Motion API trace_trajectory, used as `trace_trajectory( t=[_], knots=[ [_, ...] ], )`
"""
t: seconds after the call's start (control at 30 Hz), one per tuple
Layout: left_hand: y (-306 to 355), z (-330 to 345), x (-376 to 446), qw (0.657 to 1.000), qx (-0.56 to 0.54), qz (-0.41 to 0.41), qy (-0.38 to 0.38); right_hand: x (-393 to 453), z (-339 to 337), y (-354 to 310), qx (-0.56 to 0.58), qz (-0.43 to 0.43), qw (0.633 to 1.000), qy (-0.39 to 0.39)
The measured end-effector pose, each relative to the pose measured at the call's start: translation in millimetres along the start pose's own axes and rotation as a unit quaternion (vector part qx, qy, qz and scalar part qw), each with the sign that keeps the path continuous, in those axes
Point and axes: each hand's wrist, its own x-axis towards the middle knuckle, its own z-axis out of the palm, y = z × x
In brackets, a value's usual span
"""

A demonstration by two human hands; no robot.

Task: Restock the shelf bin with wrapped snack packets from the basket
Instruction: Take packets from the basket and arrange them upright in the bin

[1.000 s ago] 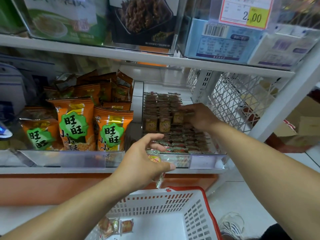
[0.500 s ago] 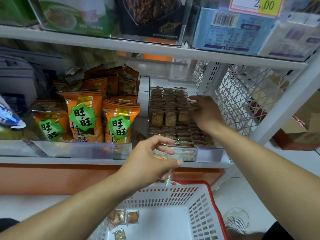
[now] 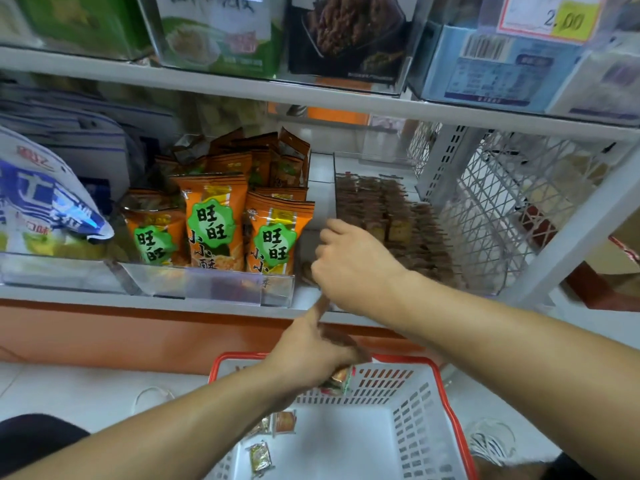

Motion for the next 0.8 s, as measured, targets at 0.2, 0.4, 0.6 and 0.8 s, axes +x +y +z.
trace_trajectory(
  t=[0.2,0.4,0.6,0.8],
  knots=[
    [-7,-10,-3,0.995,0.049,-0.088,0.005,39,9,-29,-0.12,0.04,0.965,-0.228],
    [-21,-26,-9,0.988,-0.055,-0.138,0.052,70,38,-51,-0.107,0.066,0.946,-0.298],
    [-28,-47,-20,0.962,-0.209,-0.166,0.063,68,51,-55,-0.041,0.107,0.964,-0.24],
    [-27,-60,-29,0.959,-0.235,-0.139,0.079,57,47,-65,-0.04,0.127,0.971,-0.2]
  ],
)
